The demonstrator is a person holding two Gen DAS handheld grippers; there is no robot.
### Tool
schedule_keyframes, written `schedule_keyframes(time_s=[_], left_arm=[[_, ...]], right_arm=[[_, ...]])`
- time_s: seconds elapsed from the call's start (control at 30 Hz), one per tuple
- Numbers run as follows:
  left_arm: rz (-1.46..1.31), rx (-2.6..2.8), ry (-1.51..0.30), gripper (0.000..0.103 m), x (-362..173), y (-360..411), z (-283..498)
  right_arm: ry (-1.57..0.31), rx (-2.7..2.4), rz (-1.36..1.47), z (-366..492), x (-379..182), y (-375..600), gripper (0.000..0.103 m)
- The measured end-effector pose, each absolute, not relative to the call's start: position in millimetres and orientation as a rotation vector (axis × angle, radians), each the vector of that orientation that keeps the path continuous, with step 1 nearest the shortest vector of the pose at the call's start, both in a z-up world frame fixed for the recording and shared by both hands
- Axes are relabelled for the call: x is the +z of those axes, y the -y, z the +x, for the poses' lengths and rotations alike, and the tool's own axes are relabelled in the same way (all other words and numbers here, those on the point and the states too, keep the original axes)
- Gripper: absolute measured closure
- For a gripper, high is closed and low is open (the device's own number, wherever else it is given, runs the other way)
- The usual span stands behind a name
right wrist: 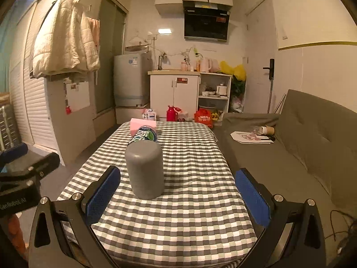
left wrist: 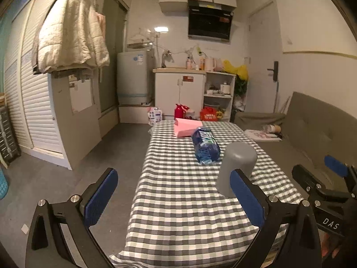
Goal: Flip cup upside down
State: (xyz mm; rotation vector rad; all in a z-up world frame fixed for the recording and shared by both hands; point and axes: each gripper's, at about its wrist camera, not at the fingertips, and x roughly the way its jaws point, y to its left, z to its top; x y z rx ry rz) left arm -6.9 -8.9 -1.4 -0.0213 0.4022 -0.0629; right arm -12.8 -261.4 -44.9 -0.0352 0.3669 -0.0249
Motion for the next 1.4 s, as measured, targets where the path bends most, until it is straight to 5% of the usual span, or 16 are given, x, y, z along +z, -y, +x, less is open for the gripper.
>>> schedule_keyframes(time_s=[1.4], left_arm=[[-0.020,-0.042,-0.417,0.000,-1.9,2.2,-6.4]], right_arm=[[-0.374,-0.043,0.006,-14.1,-44.7,270.8,0.000]])
